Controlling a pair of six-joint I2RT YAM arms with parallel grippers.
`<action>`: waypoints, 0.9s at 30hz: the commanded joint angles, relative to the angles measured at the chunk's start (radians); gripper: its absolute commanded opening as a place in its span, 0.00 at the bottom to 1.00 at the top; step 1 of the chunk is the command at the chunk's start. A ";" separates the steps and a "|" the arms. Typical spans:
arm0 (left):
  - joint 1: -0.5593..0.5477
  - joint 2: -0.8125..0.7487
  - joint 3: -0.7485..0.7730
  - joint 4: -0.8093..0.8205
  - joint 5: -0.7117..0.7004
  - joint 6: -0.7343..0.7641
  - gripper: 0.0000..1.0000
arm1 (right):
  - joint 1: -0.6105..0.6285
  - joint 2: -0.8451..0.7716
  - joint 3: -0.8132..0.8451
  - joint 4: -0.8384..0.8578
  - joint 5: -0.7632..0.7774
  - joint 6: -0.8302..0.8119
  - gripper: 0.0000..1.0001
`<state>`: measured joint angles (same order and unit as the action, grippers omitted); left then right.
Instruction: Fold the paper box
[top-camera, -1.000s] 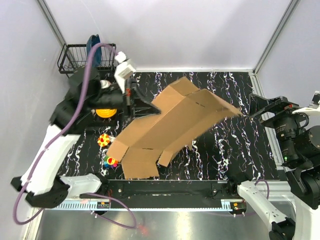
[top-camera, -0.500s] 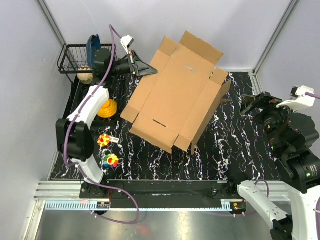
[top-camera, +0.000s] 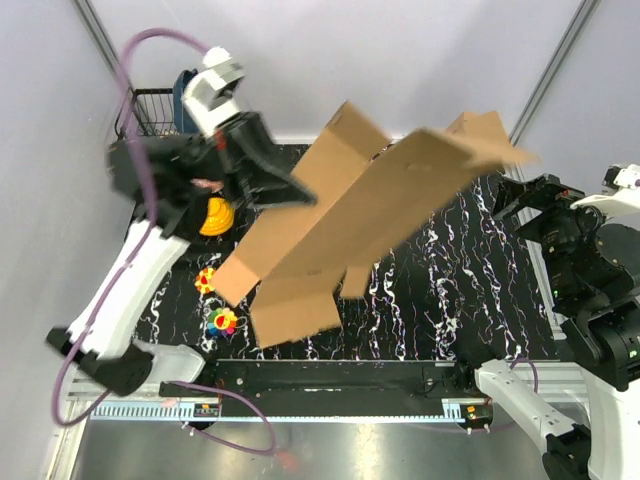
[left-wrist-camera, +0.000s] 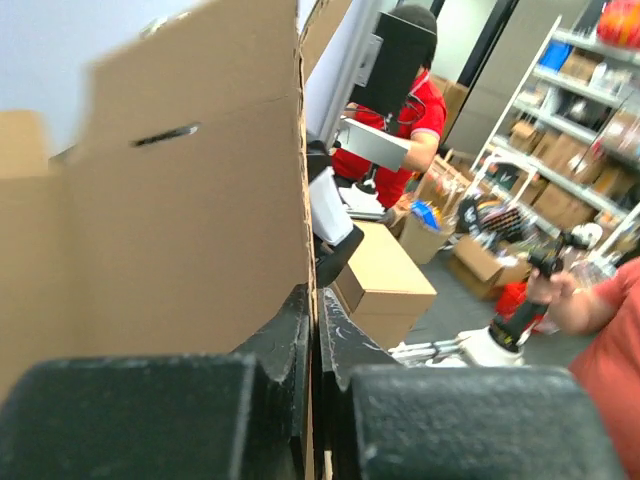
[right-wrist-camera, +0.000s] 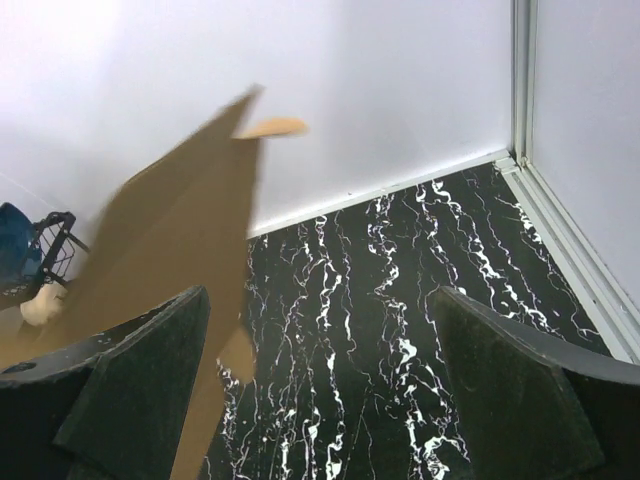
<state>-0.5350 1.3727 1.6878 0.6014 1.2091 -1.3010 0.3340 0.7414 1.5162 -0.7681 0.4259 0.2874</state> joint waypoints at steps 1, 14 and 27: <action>-0.013 -0.089 -0.026 -0.260 -0.005 0.267 0.06 | 0.008 0.001 0.029 -0.007 -0.003 0.013 1.00; 0.217 0.181 -0.243 -0.223 0.032 0.239 0.08 | 0.008 -0.066 0.018 -0.017 0.063 -0.036 1.00; 0.237 0.726 0.285 -0.853 -0.095 0.632 0.45 | 0.019 -0.059 -0.074 0.004 -0.072 -0.007 1.00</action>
<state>-0.3008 2.0151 1.8072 -0.1371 1.1664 -0.7525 0.3443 0.6617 1.4837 -0.7837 0.3992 0.2710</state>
